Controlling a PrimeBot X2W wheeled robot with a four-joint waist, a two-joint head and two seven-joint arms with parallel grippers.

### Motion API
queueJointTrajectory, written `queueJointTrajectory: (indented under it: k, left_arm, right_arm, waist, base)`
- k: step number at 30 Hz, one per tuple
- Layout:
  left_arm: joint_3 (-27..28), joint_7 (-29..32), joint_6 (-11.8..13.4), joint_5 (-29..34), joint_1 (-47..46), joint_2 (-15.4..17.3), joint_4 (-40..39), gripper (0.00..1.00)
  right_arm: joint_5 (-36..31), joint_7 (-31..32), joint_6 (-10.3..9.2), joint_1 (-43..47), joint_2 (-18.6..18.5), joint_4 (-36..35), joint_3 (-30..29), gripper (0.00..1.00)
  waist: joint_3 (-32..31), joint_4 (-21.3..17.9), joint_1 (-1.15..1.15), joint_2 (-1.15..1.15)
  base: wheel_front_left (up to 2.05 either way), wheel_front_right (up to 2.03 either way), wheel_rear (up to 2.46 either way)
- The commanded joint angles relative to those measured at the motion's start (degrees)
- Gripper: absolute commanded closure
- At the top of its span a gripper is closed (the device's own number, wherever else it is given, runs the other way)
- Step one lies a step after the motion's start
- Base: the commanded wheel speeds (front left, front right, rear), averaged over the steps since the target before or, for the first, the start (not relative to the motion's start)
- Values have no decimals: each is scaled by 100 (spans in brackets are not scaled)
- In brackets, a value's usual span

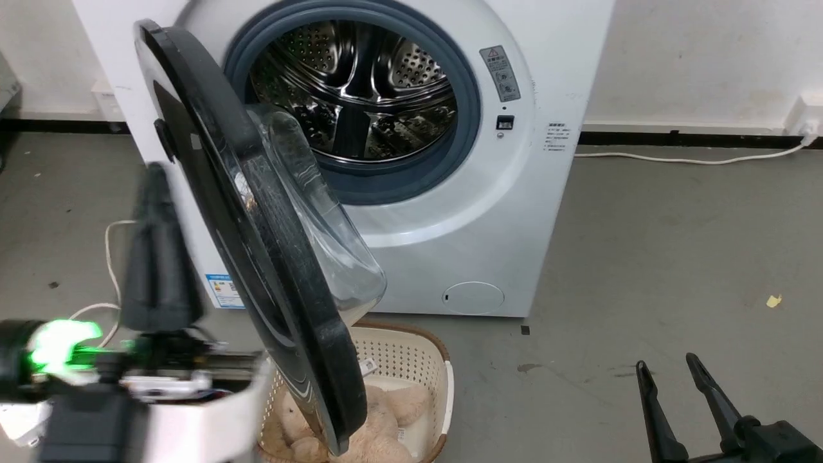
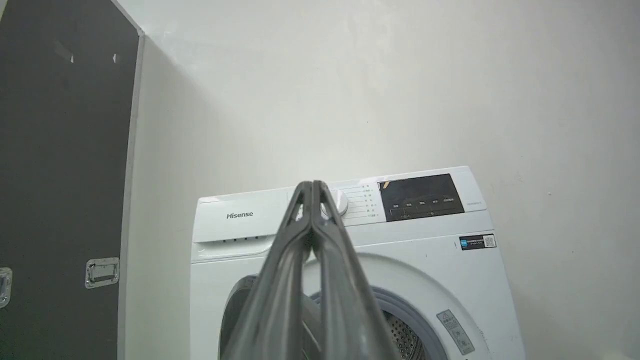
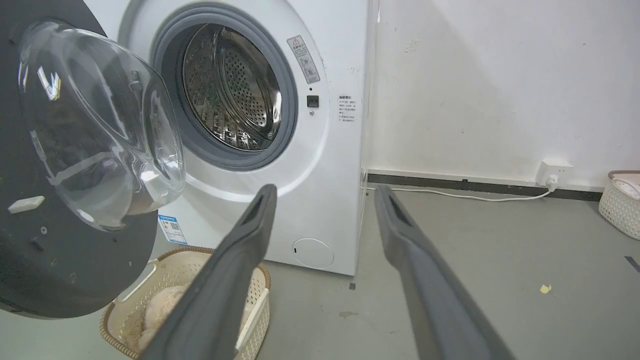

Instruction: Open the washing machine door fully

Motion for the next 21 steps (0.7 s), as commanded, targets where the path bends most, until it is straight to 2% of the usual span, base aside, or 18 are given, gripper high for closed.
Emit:
queueJointTrajectory:
  k: [1, 10, 16, 21]
  left_arm:
    - [-226, 114, -27, 195, -72, 6, -120, 100]
    - [-1464, 595, -169, 406, 281, -136, -123, 100]
    - [-2162, 655, -223, 99, 607, -207, 495, 100]
    - [-2357, 872, -175, -168, 729, -231, 1241, 100]
  right_arm:
    - [38, -47, -5, -109, 26, 29, 2, 0]
    - [52, -48, -5, -117, 26, 30, -5, 0]
    - [60, -48, -5, -123, 26, 56, -5, 0]
    - [65, -49, -5, -142, 26, 91, -2, 0]
  waist:
    - [-9, -37, 0, 0]
    - [-6, -104, 0, 0]
    - [19, -65, 0, 0]
    - [57, -33, 0, 0]
  base:
    - [0, 0, 0]
    - [0, 0, 0]
    - [0, 0, 0]
    - [0, 0, 0]
